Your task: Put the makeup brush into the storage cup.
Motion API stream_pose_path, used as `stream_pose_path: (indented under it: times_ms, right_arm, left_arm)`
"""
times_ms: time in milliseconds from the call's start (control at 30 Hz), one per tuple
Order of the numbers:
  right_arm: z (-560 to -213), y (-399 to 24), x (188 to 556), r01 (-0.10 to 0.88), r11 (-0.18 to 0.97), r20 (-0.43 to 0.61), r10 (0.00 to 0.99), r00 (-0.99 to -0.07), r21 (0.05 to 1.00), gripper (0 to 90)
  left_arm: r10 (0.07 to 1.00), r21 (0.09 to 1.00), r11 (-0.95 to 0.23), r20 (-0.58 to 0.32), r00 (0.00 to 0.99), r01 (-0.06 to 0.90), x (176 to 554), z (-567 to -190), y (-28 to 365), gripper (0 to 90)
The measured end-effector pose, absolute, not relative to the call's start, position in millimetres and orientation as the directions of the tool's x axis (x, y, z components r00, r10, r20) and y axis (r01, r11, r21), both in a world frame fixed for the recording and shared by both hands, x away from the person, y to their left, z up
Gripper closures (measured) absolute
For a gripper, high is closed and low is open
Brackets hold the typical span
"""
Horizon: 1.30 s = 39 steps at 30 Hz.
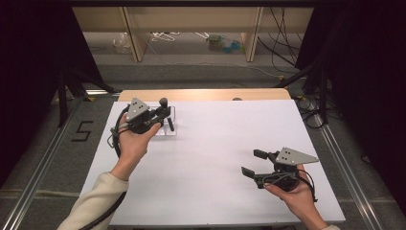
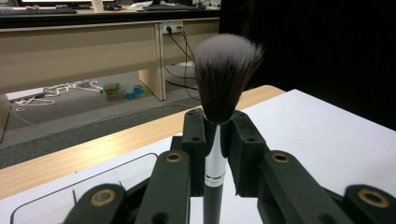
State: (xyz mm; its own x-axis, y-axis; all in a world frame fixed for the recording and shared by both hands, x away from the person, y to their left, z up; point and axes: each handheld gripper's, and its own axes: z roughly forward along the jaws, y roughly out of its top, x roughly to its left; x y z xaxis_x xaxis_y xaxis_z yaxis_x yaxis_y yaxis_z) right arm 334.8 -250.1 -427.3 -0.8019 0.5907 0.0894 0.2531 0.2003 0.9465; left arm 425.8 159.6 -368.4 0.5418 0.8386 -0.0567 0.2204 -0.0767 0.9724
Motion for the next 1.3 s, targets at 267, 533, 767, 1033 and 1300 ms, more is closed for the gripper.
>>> stream_pose_path:
  times_ms: [267,533,767,1033,1300]
  right_arm:
    - [-427.2,-250.0,334.8,0.252,0.202,0.088,0.590,-0.803,0.947,22.1]
    - [-427.3,-250.0,334.8,0.252,0.202,0.088,0.590,-0.803,0.946,22.1]
    - [-427.3,-250.1,334.8,0.252,0.203,0.087,0.590,-0.803,0.946,22.1]
    - [-427.3,-250.1,334.8,0.252,0.203,0.087,0.590,-0.802,0.946,22.2]
    - [-427.3,-250.1,334.9,0.251,0.203,0.086,0.590,-0.803,0.946,22.2]
  left_arm:
    - [0.840,0.973,-0.076,-0.056,0.540,0.218,427.4,-367.6,160.4,77.8]
    - [0.841,0.973,-0.070,-0.060,0.537,0.219,429.0,-367.5,160.4,77.7]
    - [0.843,0.974,-0.071,-0.056,0.535,0.215,430.8,-366.6,160.9,77.8]
    - [0.844,0.976,-0.065,-0.058,0.533,0.210,433.3,-366.3,160.0,77.7]
    - [0.844,0.975,-0.062,-0.062,0.533,0.212,435.4,-365.8,159.7,77.8]
